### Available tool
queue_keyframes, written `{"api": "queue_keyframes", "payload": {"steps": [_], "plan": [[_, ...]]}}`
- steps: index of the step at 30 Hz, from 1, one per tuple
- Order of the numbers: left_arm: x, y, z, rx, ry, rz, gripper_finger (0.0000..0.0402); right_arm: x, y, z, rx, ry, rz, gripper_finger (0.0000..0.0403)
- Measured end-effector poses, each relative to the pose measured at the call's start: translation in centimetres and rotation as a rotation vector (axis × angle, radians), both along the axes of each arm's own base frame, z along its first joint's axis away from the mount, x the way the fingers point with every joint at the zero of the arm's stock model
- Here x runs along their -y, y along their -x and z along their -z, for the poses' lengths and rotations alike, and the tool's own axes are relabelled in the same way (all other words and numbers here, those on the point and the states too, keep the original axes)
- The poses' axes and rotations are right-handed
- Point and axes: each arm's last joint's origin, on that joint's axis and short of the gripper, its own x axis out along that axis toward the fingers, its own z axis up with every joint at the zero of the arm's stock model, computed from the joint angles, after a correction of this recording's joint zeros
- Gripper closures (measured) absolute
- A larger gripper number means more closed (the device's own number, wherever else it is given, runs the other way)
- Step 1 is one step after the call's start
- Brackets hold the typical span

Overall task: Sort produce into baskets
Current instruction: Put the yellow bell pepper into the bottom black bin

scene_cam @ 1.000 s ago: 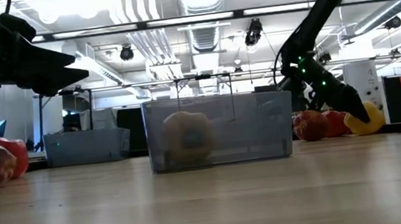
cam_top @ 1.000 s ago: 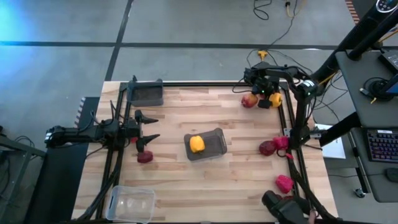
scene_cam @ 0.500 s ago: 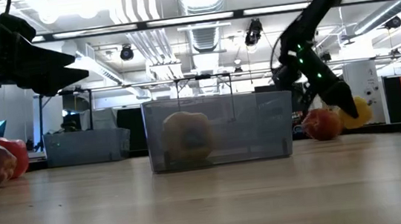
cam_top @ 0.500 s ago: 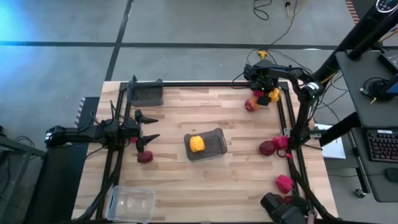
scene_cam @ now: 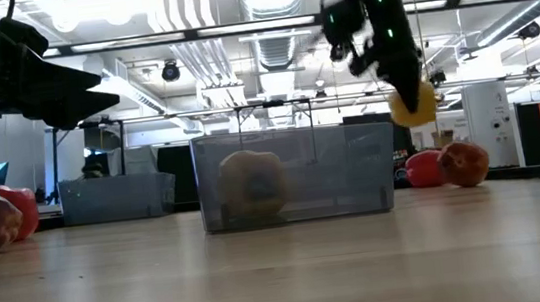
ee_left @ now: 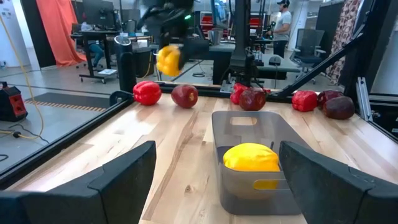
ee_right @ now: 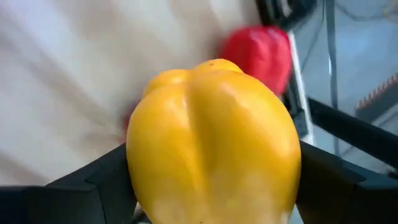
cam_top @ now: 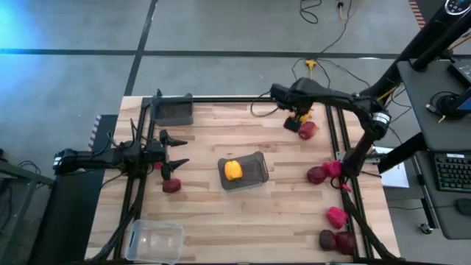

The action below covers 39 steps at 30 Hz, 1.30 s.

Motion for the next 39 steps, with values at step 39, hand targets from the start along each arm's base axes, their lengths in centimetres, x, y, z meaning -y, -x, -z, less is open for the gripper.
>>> {"api": "queue_keyframes", "payload": {"steps": [39], "plan": [[0.0,0.0,0.0,0.0,0.0,0.0,0.0078,-17.9,-13.8,7.5,0.379,-0.189,0.086,0.0066]]}}
